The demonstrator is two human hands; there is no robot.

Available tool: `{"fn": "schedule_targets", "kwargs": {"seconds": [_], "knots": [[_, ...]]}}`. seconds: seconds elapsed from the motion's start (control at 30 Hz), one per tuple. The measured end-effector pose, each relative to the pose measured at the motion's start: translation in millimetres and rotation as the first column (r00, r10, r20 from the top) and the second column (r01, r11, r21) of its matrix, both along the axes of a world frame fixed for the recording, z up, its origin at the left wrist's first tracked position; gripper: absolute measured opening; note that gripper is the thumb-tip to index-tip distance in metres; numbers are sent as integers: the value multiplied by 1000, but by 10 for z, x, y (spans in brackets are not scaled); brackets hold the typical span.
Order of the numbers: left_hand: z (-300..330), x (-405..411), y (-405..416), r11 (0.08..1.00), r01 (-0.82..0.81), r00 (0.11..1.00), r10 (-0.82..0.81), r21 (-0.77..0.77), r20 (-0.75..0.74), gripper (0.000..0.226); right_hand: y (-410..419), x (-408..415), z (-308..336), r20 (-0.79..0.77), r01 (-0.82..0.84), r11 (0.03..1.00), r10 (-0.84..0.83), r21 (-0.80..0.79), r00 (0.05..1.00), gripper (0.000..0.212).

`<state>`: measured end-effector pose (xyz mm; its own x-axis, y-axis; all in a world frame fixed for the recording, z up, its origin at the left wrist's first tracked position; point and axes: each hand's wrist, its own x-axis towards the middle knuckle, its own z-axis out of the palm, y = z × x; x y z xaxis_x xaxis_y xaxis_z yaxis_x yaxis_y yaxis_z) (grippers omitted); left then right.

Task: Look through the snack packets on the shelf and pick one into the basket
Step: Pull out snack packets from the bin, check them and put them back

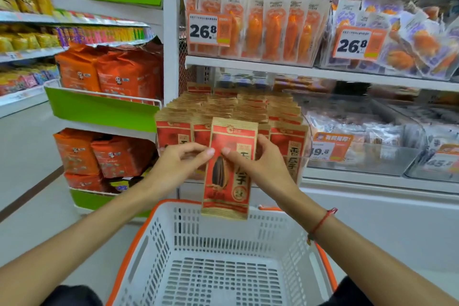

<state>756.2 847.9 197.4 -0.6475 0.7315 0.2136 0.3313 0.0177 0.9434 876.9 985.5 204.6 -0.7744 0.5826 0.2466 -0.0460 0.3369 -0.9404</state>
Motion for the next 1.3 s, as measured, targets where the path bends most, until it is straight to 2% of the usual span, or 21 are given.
{"fn": "schedule_targets", "kwargs": {"seconds": [0.07, 0.17, 0.23, 0.33, 0.53, 0.63, 0.7, 0.77, 0.87, 1.03, 1.2, 1.3], "knots": [[-76, 54, 11, 998, 38, 999, -38, -44, 13, 9, -10, -45, -48, 8, 42, 998, -41, -39, 999, 32], [-164, 72, 19, 995, 52, 998, -50, -80, 34, 6, 12, -73, -101, 5, 87, 993, -87, -77, 996, 12], [-162, 62, 8, 992, 67, 995, -60, -105, 75, 11, 36, -68, -83, -4, 89, 994, -90, -60, 996, 19], [-131, 46, -17, 979, 130, 984, -108, -156, 143, 33, 77, -22, -23, 12, 82, 994, -81, -68, 997, 26], [-158, 78, -24, 962, 179, 981, -159, -207, 107, 27, 163, 42, -46, 88, 82, 988, -70, -134, 994, 47], [-136, 101, -14, 971, 158, 986, -146, -178, 81, 27, 162, 33, -82, 92, 84, 982, -69, -168, 993, 50], [-135, 120, -6, 980, 139, 988, -128, -143, 82, 26, 148, 24, -112, 85, 80, 988, -69, -130, 994, 50], [-141, 136, 7, 988, 119, 990, -111, -101, 84, 25, 138, 15, -126, 68, 52, 996, -47, -69, 997, 43], [-99, 148, 31, 999, 47, 993, -46, -1, 106, 18, 130, 14, -106, 43, -17, 997, 20, -70, 999, 31], [-20, 74, 37, 985, -124, 982, 105, 120, 157, 17, 140, 50, -57, 101, -122, 992, 118, 34, 988, 40], [-10, 30, -8, 985, -120, 981, 99, 122, 169, 19, 233, 118, -7, 59, -247, 969, 246, 2, 967, 61], [-21, 6, -20, 985, -126, 979, 104, 121, 174, 17, 275, 142, 6, 50, -302, 953, 301, 27, 952, 61]]}}
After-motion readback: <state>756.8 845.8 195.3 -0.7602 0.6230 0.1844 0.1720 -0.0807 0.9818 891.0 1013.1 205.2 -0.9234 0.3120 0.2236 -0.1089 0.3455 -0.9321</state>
